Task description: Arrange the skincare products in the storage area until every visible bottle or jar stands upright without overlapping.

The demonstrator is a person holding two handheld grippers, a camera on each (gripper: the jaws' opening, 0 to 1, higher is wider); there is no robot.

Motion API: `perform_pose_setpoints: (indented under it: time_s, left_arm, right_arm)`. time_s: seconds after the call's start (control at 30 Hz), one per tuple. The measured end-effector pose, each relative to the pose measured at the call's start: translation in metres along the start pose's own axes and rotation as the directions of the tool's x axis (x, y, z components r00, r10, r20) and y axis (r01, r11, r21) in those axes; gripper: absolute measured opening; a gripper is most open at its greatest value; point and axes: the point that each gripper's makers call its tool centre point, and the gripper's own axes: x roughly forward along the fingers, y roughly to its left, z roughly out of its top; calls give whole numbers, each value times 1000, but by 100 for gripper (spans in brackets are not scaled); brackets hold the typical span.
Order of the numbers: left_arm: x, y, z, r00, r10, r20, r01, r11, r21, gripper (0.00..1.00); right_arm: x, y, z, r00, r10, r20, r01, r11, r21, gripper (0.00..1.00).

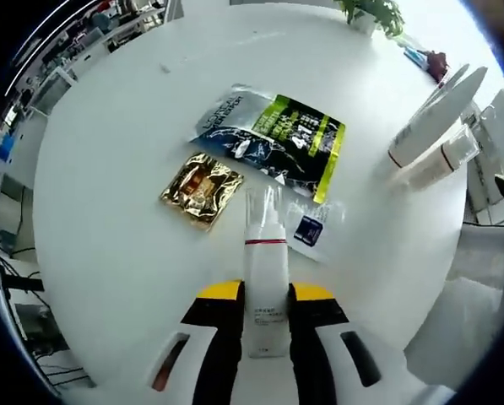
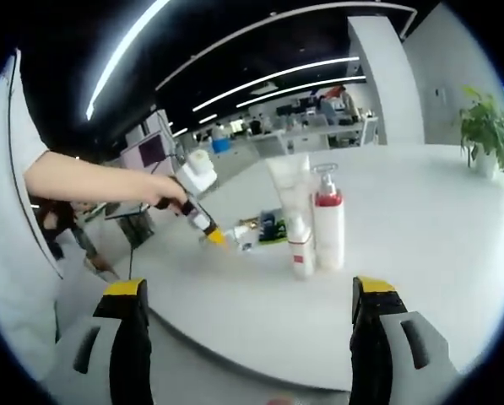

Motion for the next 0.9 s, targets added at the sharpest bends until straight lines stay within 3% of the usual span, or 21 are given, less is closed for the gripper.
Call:
perform_pose_setpoints:
  time_s: [0.1,0.23,0.33,0.4,0.5,0.53,0.63,0.67,0.7,0.73,0.8,0.9]
  left_arm:
    - [-12,-11,10,993,-76,95,86,991,-100,24]
    - [-34,-22,13,978,-117,174,139,983,-120,24]
    - [-45,-30,19,954,-171,246,212,965,-152,24]
    - [-57,-43,22,926,-216,308,271,951,-149,24]
    - [-77,-61,26,864,-297,407,387,909,-157,24]
    - [-83,-67,27,849,-309,430,407,900,-157,24]
    - [-95,-79,23,823,-338,456,428,897,-108,24]
    - [-100,-84,24,803,-356,478,447,890,-87,24]
    - [-102,-86,24,794,-363,487,457,885,-85,24]
    - [-112,-94,21,771,-379,512,486,870,-87,24]
    - [-121,-100,18,737,-401,544,523,848,-83,24]
    - [-131,-106,11,708,-418,570,555,828,-83,24]
  right_arm:
    - [0,1,0,1000,6,0,-6,1000,2,100]
    - [2,4,-2,1000,18,-17,-19,1000,-13,100]
    - [2,6,-4,999,22,-28,-23,999,-25,99]
    - [2,6,-4,999,26,-30,-27,999,-30,98]
    - [2,14,-2,998,65,-18,-66,997,-26,93]
    - [2,16,0,997,74,-13,-74,997,-28,94]
    - [2,23,0,994,107,-25,-108,994,-25,93]
    - [2,24,0,993,117,-24,-117,993,-19,92]
    - [3,24,1,992,123,-22,-123,992,-17,92]
    - [3,25,3,991,134,-17,-135,991,-9,92]
    - [3,26,3,990,142,-22,-142,990,1,89]
    - [4,32,5,987,155,-31,-155,988,-21,86]
